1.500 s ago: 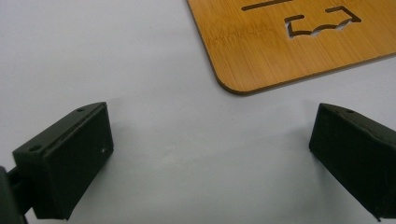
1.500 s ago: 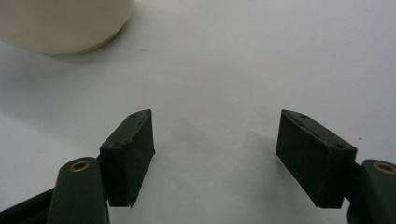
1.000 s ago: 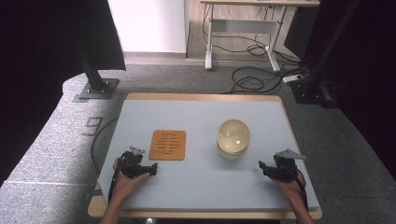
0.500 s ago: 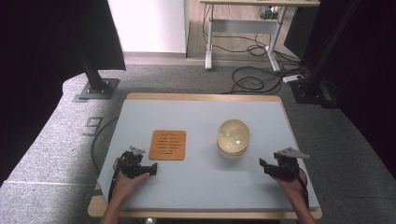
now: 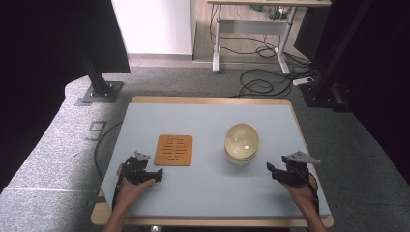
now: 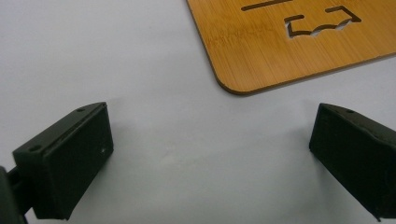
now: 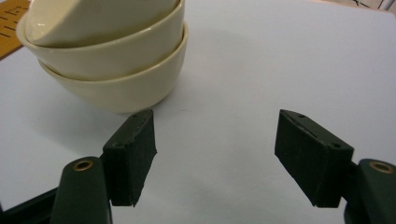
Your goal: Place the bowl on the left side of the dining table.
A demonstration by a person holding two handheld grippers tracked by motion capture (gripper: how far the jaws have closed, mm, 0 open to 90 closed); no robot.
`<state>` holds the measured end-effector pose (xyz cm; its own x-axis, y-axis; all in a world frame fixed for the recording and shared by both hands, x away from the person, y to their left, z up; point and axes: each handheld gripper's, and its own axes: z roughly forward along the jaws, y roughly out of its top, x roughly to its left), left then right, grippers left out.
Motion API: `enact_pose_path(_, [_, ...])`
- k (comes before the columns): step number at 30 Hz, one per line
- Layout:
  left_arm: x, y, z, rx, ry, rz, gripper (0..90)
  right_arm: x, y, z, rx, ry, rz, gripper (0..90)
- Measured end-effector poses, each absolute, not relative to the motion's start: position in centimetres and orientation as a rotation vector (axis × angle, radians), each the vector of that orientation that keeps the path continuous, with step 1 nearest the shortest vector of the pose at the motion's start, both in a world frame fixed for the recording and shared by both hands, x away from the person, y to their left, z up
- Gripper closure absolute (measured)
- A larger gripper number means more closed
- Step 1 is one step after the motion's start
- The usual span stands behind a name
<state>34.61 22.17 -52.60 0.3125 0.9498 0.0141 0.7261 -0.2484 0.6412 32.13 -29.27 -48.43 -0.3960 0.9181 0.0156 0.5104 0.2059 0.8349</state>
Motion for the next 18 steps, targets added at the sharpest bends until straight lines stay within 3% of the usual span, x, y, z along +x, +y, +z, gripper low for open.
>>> enact_pose_path(18, [34.6, 22.2, -52.6, 2.054, 1.478, 0.553, 0.0, 31.7, -28.6, -47.0, 1.290, 1.985, 1.130, 28.7])
